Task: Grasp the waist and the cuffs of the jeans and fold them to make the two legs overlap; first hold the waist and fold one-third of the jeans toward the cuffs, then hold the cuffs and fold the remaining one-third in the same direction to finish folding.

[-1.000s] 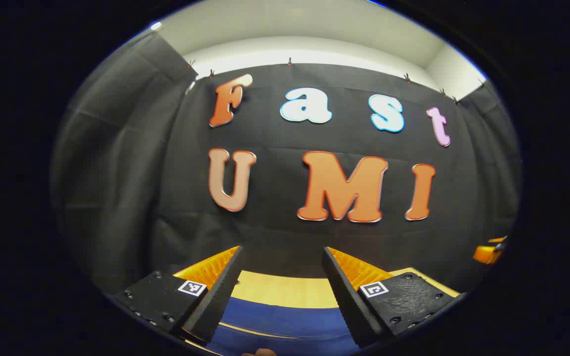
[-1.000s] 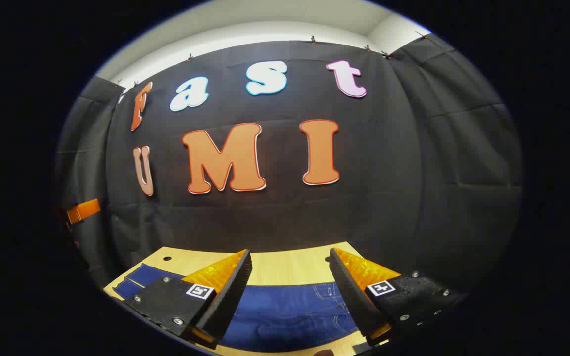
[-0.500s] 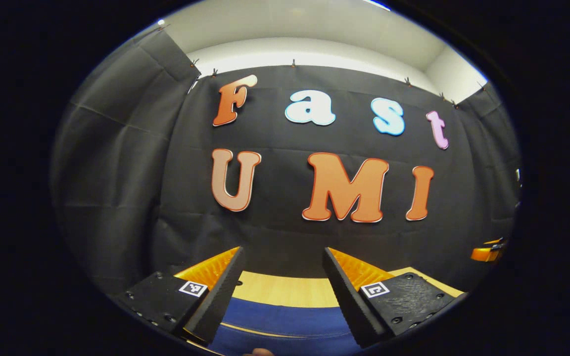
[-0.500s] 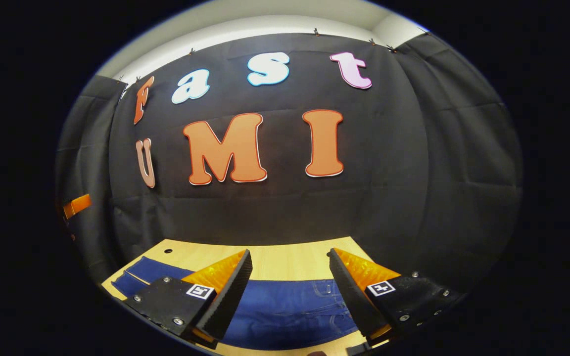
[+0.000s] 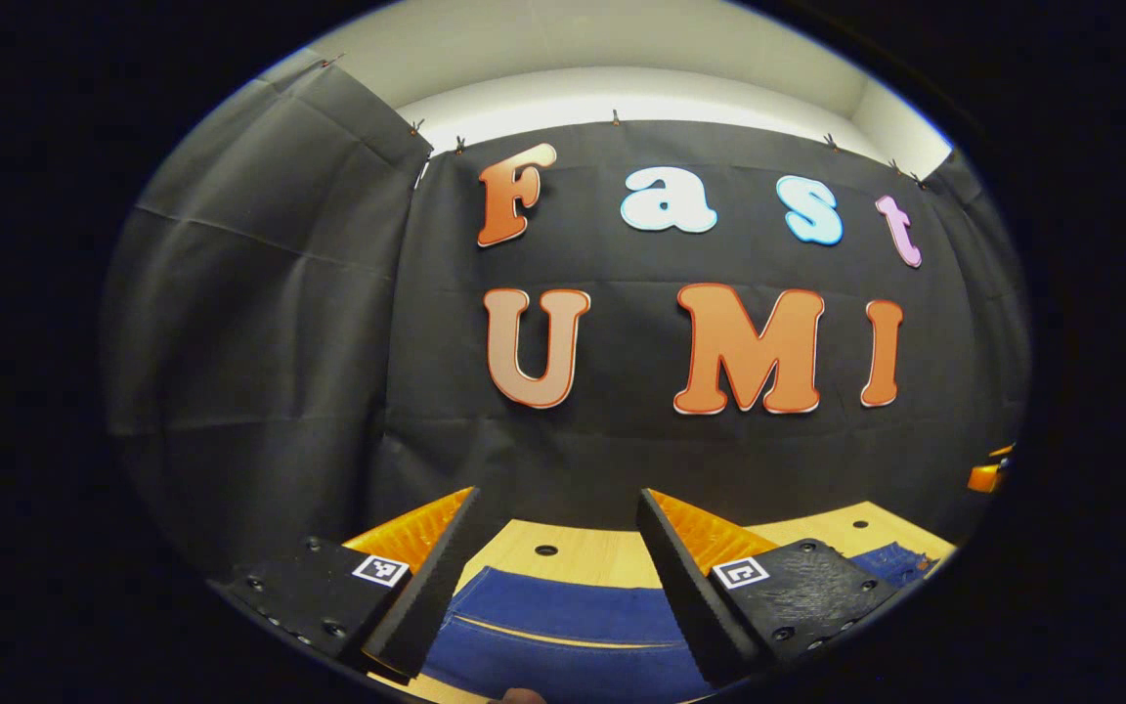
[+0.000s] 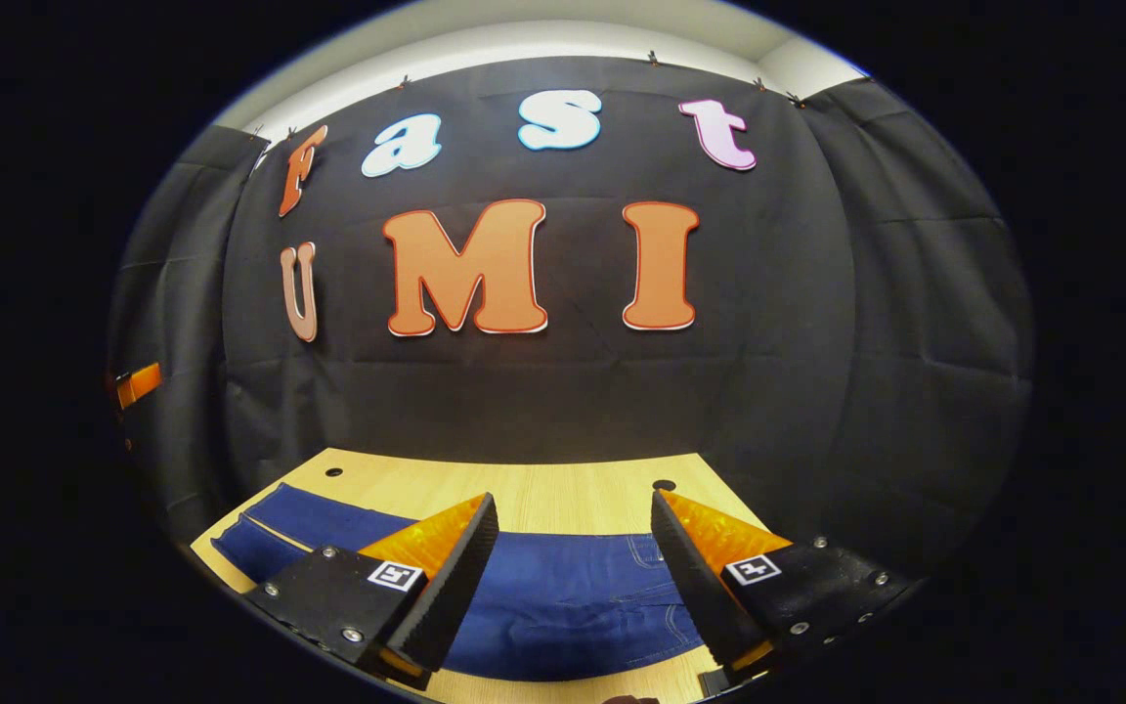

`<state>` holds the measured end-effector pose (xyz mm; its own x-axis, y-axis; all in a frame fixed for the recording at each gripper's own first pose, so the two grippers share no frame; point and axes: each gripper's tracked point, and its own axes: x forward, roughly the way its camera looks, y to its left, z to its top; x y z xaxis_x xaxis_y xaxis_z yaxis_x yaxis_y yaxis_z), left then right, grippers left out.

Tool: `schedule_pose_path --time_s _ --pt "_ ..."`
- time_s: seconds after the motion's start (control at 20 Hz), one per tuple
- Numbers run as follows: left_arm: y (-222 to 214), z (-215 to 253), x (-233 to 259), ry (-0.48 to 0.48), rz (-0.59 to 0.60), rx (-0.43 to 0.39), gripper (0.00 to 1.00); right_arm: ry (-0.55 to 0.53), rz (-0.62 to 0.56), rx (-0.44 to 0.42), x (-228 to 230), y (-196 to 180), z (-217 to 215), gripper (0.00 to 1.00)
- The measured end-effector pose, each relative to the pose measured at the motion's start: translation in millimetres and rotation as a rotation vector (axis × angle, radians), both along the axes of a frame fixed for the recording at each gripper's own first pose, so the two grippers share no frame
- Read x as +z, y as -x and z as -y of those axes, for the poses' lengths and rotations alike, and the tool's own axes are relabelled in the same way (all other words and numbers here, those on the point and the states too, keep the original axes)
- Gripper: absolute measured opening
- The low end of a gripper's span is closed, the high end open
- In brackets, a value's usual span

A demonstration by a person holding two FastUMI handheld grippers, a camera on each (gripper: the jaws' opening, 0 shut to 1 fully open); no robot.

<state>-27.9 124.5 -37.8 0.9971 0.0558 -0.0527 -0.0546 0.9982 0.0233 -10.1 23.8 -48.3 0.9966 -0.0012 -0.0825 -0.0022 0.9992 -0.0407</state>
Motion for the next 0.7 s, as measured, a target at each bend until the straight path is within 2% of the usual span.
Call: schedule_pose_path --time_s 0.2,0.3,0.4,0.45,0.55,0.7 --pt "-1.8 -15.9 -15.1 -0.036 -0.031 0.01 0.95 -0.003 -0.034 0.016 -9.1 -6.4 -17.6 1.0" --pt "-4.9 -19.5 -29.0 -0.094 -0.065 -0.002 0.97 -0.009 -0.055 0.026 -18.0 -8.0 -24.8 1.0" --pt "-5.2 -26.0 -35.2 -0.221 -0.076 -0.014 0.98 -0.003 -0.087 0.036 -27.8 -13.2 -30.5 0.96" --pt "-7.4 -30.2 -38.0 -0.297 -0.079 -0.018 1.0 0.0 -0.096 0.035 -30.3 -16.0 -31.2 0.96" --pt "-5.4 -31.9 -51.7 -0.428 -0.103 -0.048 0.98 0.001 -0.1 0.051 -30.9 -22.1 -36.9 1.0" --pt "0.0 -34.8 -95.6 -0.608 -0.191 -0.119 1.0 0.013 -0.126 0.054 -39.5 -28.8 -35.4 0.97"
